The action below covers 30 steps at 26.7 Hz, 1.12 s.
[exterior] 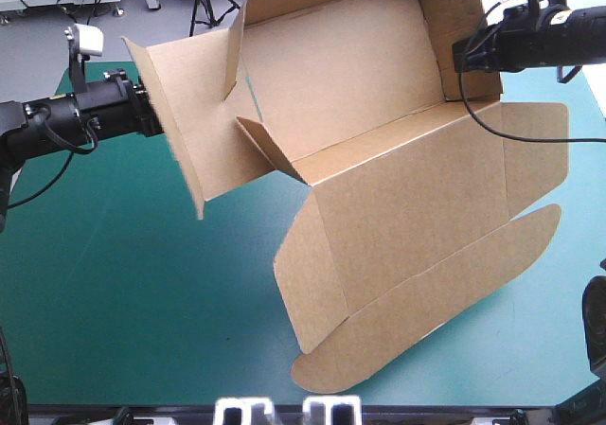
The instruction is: Fold the box
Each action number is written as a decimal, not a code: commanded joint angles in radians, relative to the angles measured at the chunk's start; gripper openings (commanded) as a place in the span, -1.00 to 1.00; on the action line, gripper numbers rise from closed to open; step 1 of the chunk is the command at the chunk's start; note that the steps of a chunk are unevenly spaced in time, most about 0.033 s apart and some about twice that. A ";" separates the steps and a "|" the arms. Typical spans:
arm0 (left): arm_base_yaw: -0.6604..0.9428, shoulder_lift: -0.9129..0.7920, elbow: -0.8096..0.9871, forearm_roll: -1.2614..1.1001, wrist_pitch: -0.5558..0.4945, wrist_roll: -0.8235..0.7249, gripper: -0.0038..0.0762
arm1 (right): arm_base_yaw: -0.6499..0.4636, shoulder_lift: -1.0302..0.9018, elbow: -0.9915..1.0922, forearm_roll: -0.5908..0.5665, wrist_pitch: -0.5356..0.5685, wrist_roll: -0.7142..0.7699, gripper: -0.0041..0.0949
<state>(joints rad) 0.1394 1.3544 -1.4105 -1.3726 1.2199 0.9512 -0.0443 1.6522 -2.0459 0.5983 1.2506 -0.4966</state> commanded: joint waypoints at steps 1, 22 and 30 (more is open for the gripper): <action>-0.068 -0.025 -0.029 -0.089 0.070 0.009 -0.87 | 0.053 -0.051 -0.030 -0.024 -0.082 0.062 -0.95; -0.128 -0.025 -0.029 -0.070 0.025 0.003 0.28 | 0.237 0.045 -0.030 -0.269 -0.252 0.277 -0.95; -0.128 -0.025 -0.029 0.085 -0.126 -0.046 0.28 | 0.306 0.058 -0.030 -0.304 -0.302 0.277 -0.95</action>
<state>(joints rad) 0.0156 1.3600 -1.4105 -1.2549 1.1495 0.9295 0.2350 1.7618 -2.0449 0.2539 1.0430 -0.2293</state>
